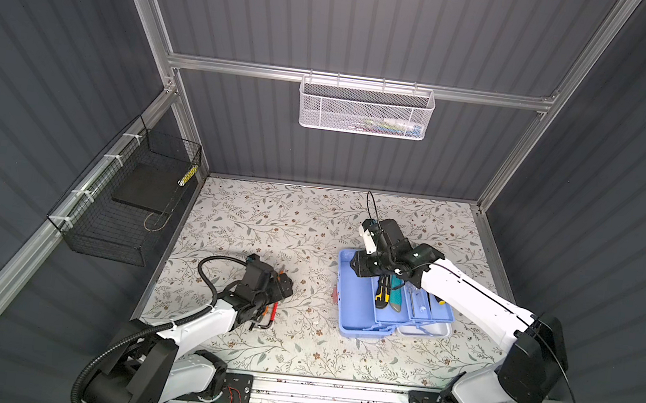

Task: Pack the tool kit
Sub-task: 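Move the right gripper back over the red-handled hex key in the pile, then lower the right gripper and close it on the red-handled hex key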

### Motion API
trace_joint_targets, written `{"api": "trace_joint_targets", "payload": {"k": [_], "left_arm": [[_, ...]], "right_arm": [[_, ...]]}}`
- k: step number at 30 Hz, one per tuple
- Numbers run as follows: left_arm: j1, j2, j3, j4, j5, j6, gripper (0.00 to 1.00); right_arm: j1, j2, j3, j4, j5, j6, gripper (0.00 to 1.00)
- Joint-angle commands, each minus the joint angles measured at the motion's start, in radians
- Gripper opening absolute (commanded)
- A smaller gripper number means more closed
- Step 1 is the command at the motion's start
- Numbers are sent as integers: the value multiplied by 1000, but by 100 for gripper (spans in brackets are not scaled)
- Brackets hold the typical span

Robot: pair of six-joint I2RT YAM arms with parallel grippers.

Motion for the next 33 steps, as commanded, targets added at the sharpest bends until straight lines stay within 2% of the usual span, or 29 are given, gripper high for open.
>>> {"api": "trace_joint_targets", "payload": {"k": [1,4,7,12,18,21,24,33], "left_arm": [[-30,21,-12,58,-8,-82,99],[-39,28,5,42,-20,-74,99],[-40,-16,39,-68,-82,-39,99],[-40,-196,116,-366,-283,24,99],[-38,-405,156,-595,-456,46,99],[-38,-478,162,-659,-497,43,99],[-38,-523,162,-697,-516,36,99],[-39,-542,166,-712,-505,32,99]], "right_arm": [[21,32,42,23,-46,1,37],[73,66,72,30,-48,5,37],[133,111,107,25,-56,21,37],[225,214,135,50,-100,54,37],[311,433,272,40,-135,43,41],[333,514,337,20,-134,39,47],[346,580,397,-14,-121,40,48],[362,697,532,-134,-45,30,49]]}}
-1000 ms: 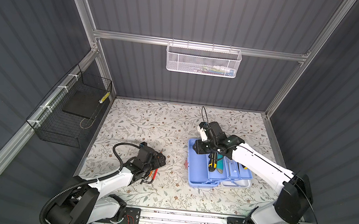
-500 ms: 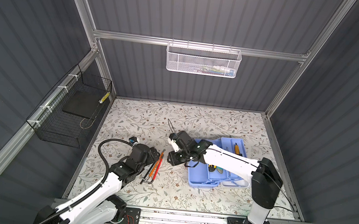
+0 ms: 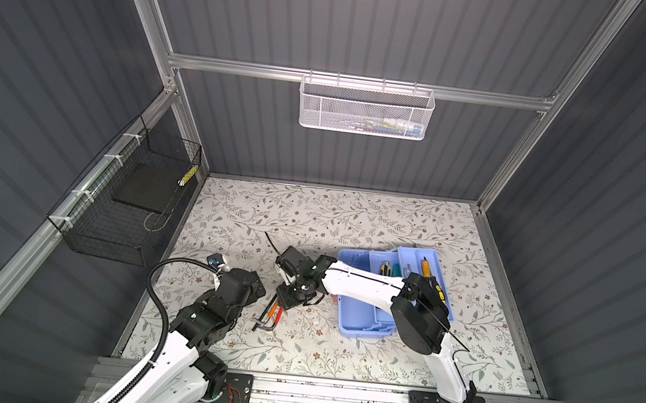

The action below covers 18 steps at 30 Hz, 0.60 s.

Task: Pack the tool kit
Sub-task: 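Lower the right gripper and close it on the red-handled hex key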

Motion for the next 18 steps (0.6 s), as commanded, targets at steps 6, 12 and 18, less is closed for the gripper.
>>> {"api": "trace_joint_targets", "payload": {"k": [6,12,18], "left_arm": [[-2,-16,15,-39,-25,0,99],[-2,-16,15,-44,-21,9,99],[-1,-8,6,-46,-16,13,99]], "right_arm": [[20,63,80,-100,52,-18,50],[27,105,129,-136,65,-31,51],[29,148,174,-173,92,-41,52]]}}
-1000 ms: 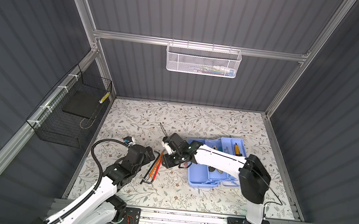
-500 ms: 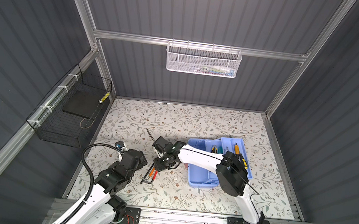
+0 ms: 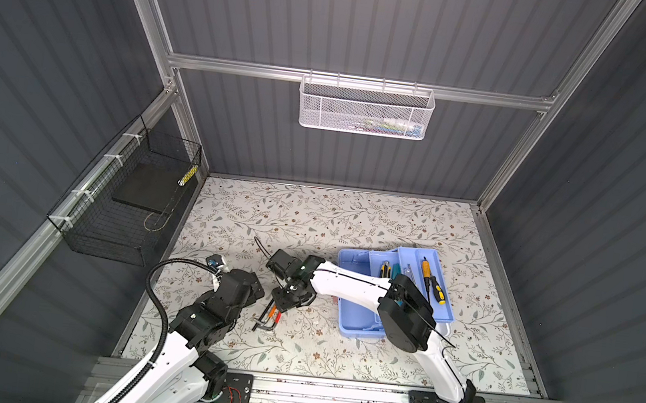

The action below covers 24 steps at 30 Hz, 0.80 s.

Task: Pack the tool kit
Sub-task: 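Lower the right gripper and close it on the red-handled hex key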

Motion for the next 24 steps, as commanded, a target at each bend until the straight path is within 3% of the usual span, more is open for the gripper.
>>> {"api": "trace_joint_targets", "payload": {"k": [1,8,14,24], "left_arm": [[-2,1,2,-21,-8,14,99],[-2,4,-2,-30,-2,14,99],[-1,-14,-3,-49,-8,14,99],[-2,-5,-34,-10,27,15,100]], "right_arm": [[2,53,42,-65,38,-20,52],[5,115,123,-94,56,-51,50],[4,151,179,-142,110,-99,41],[2,95,91,-160,198,-144,30]]}}
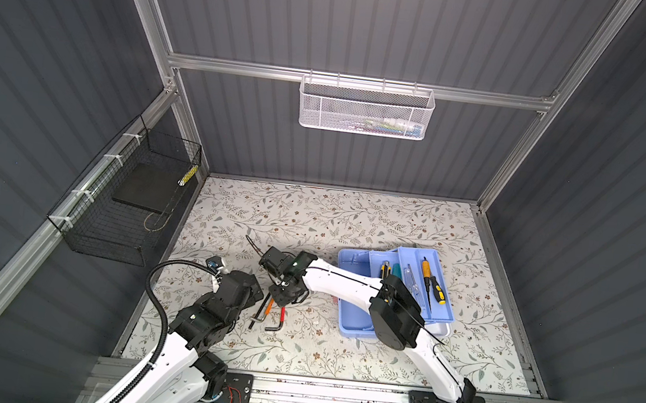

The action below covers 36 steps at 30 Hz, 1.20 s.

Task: Pack the tool kit
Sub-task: 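Lower the right gripper and close it on the red-handled hex key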

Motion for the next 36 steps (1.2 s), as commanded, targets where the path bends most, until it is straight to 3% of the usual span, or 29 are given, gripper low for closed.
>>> {"api": "trace_joint_targets", "payload": {"k": [1,6,11,17,19,28,36], "left_arm": [[-2,7,-24,20,28,16,99],[-2,48,-60,105,88,29,99],[-2,51,-71,110,82,25,99],[-2,24,-82,96,74,18,99],[-2,22,-82,92,71,17,99],[-2,28,-81,92,69,20,99],[-1,29,-82,102,81,31,100]], "right_arm": [[-4,1,-65,-63,60,-31,29],[-13,-13,-104,-52,60,-25,26],[-13,-19,-125,-55,85,-1,24],[-12,-21,-139,-84,67,34,41],[-7,-22,-143,-96,64,49,41],[-4,-10,-155,-111,72,86,22],[-30,-113,-255,-40,49,116,8]]}}
